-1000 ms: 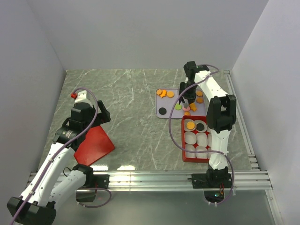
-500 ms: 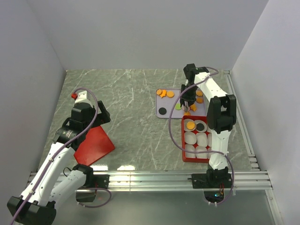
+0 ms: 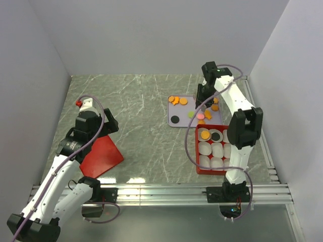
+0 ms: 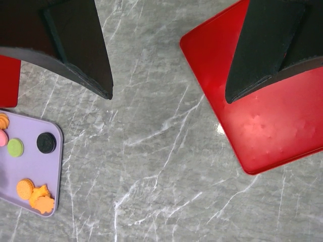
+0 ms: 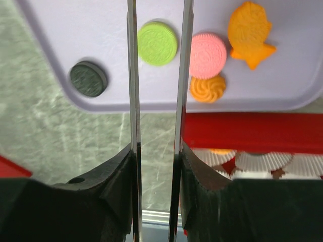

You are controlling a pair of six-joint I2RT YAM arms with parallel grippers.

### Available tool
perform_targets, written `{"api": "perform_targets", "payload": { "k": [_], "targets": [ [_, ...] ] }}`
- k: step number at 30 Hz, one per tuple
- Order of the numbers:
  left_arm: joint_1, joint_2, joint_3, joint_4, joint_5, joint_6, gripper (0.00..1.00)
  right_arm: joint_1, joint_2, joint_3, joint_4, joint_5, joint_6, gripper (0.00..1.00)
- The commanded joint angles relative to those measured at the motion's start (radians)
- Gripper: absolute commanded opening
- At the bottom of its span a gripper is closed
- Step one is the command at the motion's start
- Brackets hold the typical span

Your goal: Pack the cookies

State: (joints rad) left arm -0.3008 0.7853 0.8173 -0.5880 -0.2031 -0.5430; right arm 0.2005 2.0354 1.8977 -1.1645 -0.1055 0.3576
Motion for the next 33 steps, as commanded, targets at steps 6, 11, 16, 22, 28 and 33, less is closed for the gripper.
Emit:
{"api": "perform_targets", "payload": {
  "k": [6, 11, 16, 22, 28, 33],
  "targets": [
    [-0.004, 0.040, 0.003, 0.027, 0.067, 0.012, 0.99, -0.019, -0.302, -0.097, 0.009, -0.016, 0.021, 0.31],
    [-0.004, 0.011, -0.009, 0.040, 0.070, 0.015, 0.99, -0.036, -0.450, -0.198, 0.000, 0.004, 0.023, 0.31],
    [-0.003, 0.017, -0.006, 0.040, 0.082, 0.017, 0.99, -0.098, -0.599, -0.317, -0.015, 0.020, 0.012, 0.31],
    [-0.004, 0.006, -0.009, 0.040, 0.076, 0.014, 0.99, -0.177, -0.822, -0.463, -0.043, 0.070, 0.014, 0.31],
    [-0.003, 0.002, -0.014, 0.054, 0.096, 0.020, 0.99, -0.228, -1.003, -0.601, -0.076, 0.104, 0.063, 0.30],
    [-0.004, 0.008, -0.014, 0.053, 0.111, 0.023, 0.99, -0.243, -1.080, -0.693, -0.113, 0.104, 0.101, 0.30]
  ]
}}
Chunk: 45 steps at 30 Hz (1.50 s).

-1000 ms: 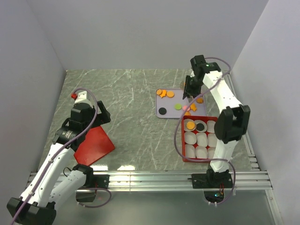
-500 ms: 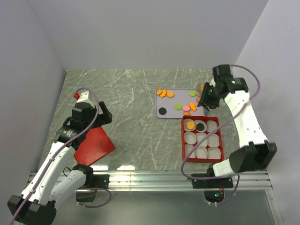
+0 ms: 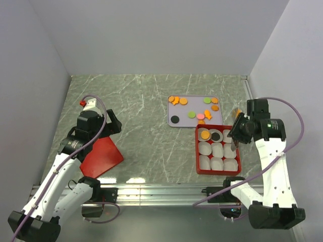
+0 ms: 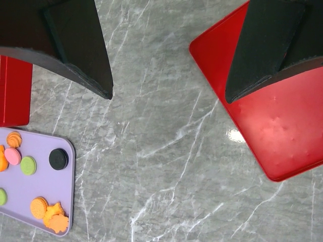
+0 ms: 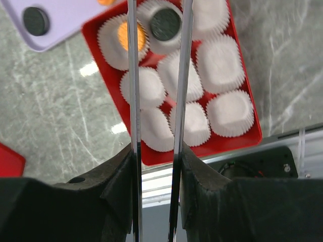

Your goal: Pack the cookies

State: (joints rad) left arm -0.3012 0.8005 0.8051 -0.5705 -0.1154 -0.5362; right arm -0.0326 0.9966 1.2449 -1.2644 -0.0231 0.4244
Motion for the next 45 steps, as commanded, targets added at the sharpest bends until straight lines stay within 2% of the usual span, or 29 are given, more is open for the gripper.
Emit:
{"api": "perform_targets", "payload": {
  "k": [1, 12, 19, 34, 37, 39, 45],
  "targets": [
    [-0.004, -0.010, -0.001, 0.035, 0.020, 0.016, 0.99, -0.010, -0.058, -0.053, 0.000, 0.022, 0.042, 0.30],
    [-0.004, -0.021, 0.000, 0.032, 0.008, 0.016, 0.99, -0.053, 0.056, -0.165, 0.094, -0.001, 0.063, 0.27],
    [-0.006, -0.044, -0.004, 0.032, -0.009, 0.015, 0.99, -0.079, 0.125, -0.173, 0.143, -0.049, 0.076, 0.27],
    [-0.004, -0.046, -0.001, 0.032, -0.009, 0.013, 0.99, -0.079, 0.050, -0.294, 0.148, -0.112, 0.096, 0.27],
    [-0.004, -0.041, -0.003, 0.032, -0.007, 0.013, 0.99, -0.078, 0.074, -0.272, 0.146, -0.092, 0.091, 0.29],
    [-0.004, -0.040, 0.000, 0.032, -0.007, 0.015, 0.99, -0.081, 0.082, -0.259, 0.145, -0.083, 0.085, 0.38],
    [-0.006, -0.046, 0.000, 0.029, -0.015, 0.013, 0.99, -0.084, 0.091, -0.240, 0.145, -0.060, 0.076, 0.48]
  ]
}}
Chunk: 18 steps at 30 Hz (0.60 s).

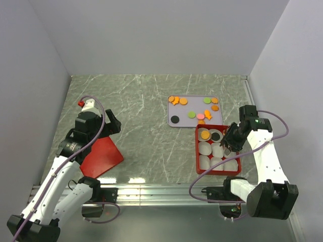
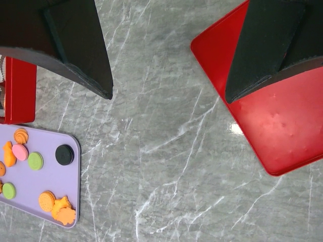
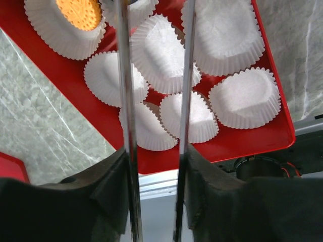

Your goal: Pack the cookies

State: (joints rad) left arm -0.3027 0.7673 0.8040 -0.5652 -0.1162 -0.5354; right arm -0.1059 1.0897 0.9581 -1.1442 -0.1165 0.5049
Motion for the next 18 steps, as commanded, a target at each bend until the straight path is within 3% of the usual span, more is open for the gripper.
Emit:
{"api": "perform_targets", "payload": {
  "k": [1, 6, 18],
  "targets": [
    [-0.004, -0.014, 0.001, 0.024, -0.016, 0.011, 0.99, -0.012, -0.002, 0.048, 0.023, 0.037, -0.006, 0.50],
    [-0.004, -0.019, 0.000, 0.024, -0.017, 0.011, 0.99, -0.012, 0.003, 0.074, 0.018, 0.047, -0.009, 0.54],
    [-0.004, -0.022, 0.000, 0.027, -0.014, 0.011, 0.99, -0.012, 0.029, 0.179, 0.004, 0.035, -0.032, 0.52]
  ]
}}
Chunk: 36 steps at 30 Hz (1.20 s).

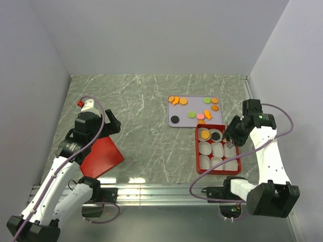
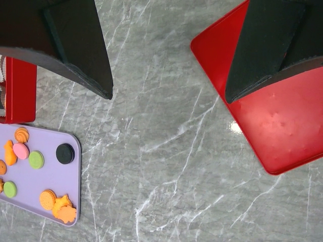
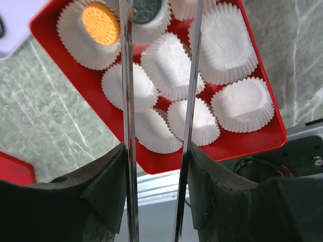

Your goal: Pack the cookies

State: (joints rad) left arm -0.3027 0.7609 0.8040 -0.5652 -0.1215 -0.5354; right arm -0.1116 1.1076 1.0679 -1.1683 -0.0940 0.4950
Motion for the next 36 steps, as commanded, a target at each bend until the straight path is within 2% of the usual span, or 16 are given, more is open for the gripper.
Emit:
{"api": "perform_targets", "payload": {
  "k": [1, 10, 14, 17, 19, 26, 36],
  "targets": [
    [-0.004, -0.014, 0.000, 0.025, -0.009, 0.011, 0.99, -0.007, 0.014, 0.075, 0.029, 0.011, -0.026, 0.52],
    [-0.004, -0.008, 0.000, 0.027, -0.006, 0.009, 0.99, 0.001, 0.069, 0.150, 0.068, -0.061, -0.033, 0.51],
    [-0.004, -0.005, -0.002, 0.027, -0.006, 0.011, 0.99, 0.049, 0.100, 0.184, 0.096, -0.073, -0.016, 0.51],
    [-0.003, -0.002, -0.002, 0.030, 0.000, 0.011, 0.99, 0.107, 0.156, 0.214, 0.114, -0.079, -0.004, 0.51],
    [-0.003, 0.000, 0.000, 0.030, 0.002, 0.012, 0.99, 0.189, 0.211, 0.237, 0.122, -0.075, 0.005, 0.51],
    [-0.003, 0.005, -0.002, 0.027, -0.006, 0.011, 0.99, 0.335, 0.408, 0.407, 0.131, -0.107, -0.015, 0.52],
    [-0.003, 0.003, 0.001, 0.022, -0.020, 0.008, 0.99, 0.397, 0.661, 0.582, 0.093, -0.105, -0.061, 0.52]
  ]
}}
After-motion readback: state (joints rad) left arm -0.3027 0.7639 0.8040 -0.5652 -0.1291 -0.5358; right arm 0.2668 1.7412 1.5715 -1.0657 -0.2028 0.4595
